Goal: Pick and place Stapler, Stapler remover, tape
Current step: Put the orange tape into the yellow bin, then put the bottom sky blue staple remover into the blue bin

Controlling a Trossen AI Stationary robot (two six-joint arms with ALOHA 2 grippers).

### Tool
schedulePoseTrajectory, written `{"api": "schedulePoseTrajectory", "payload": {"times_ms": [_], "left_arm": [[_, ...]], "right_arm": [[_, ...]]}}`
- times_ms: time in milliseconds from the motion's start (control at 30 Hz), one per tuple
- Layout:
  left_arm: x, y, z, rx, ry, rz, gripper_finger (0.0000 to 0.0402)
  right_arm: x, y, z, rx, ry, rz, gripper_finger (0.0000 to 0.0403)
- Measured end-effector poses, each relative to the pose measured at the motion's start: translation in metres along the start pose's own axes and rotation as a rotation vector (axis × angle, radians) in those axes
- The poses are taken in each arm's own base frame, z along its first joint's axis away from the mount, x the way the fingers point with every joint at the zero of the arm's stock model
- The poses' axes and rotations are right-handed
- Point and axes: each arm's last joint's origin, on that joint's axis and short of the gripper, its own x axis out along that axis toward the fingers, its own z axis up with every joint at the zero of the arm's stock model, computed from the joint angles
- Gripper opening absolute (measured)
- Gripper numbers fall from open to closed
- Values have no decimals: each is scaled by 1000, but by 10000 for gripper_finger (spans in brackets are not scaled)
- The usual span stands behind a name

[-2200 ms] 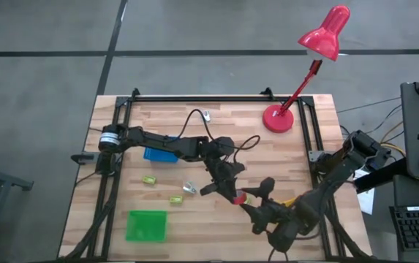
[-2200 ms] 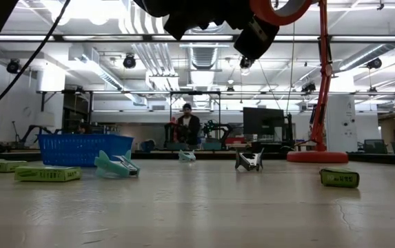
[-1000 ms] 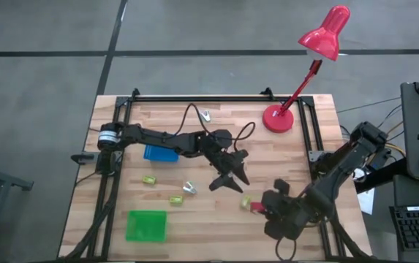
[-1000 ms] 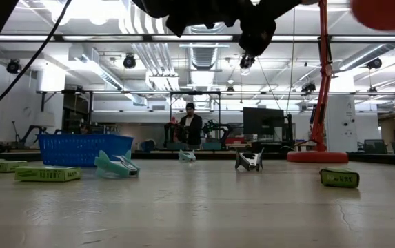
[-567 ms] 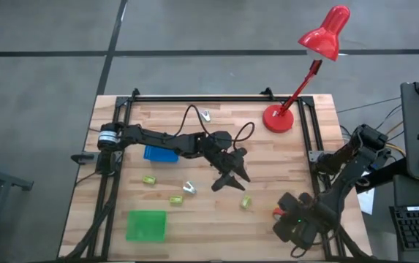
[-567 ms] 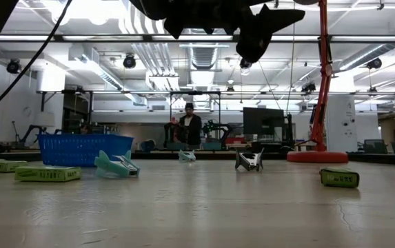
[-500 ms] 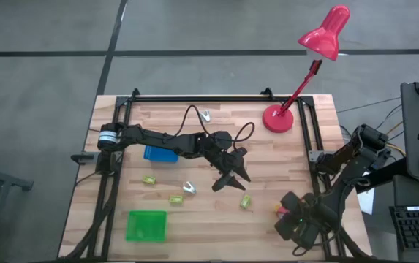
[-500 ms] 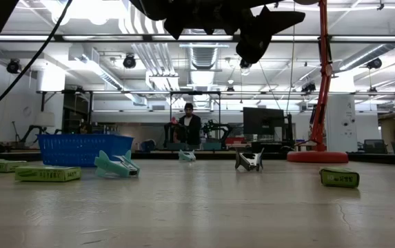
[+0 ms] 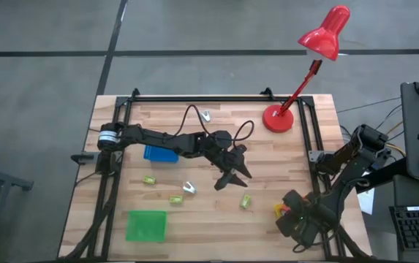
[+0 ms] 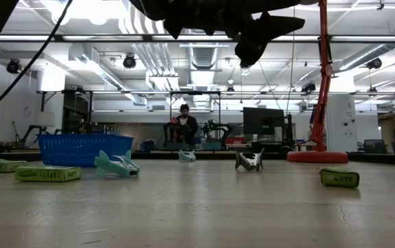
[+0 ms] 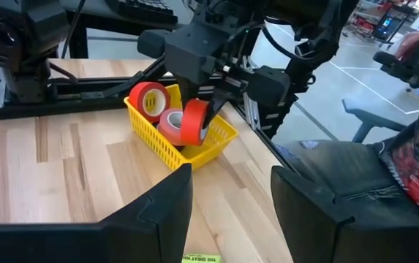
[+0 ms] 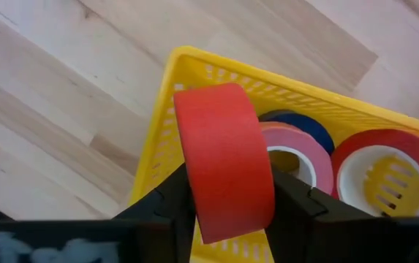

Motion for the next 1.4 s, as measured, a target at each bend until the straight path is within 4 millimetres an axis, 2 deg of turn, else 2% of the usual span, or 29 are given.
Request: {"api": "schedulePoseTrajectory", "payload": {"times_ms": [333,533,767,967,1200,1400], "left_arm": [[0,0,0,-6,3,1,186],[0,0,-2,-13,13,1,186],[0,-1,-13,-130,114,34,186],[4,-13,-39,-207,245,-64,186],[11,-26,-65,-249,252,-89,186],[10,-36,-68,-262,121,-75,186]], "right_arm": [[-3,2,1,-23,-42,17,210],[-10,-1,4,-62,-63,38,237],[-21,-1,13,-158,-308,146,233],[-23,9,16,-303,-492,224,229],[-24,12,24,-415,-696,199,235],[-31,14,41,-428,-794,180,228]]}}
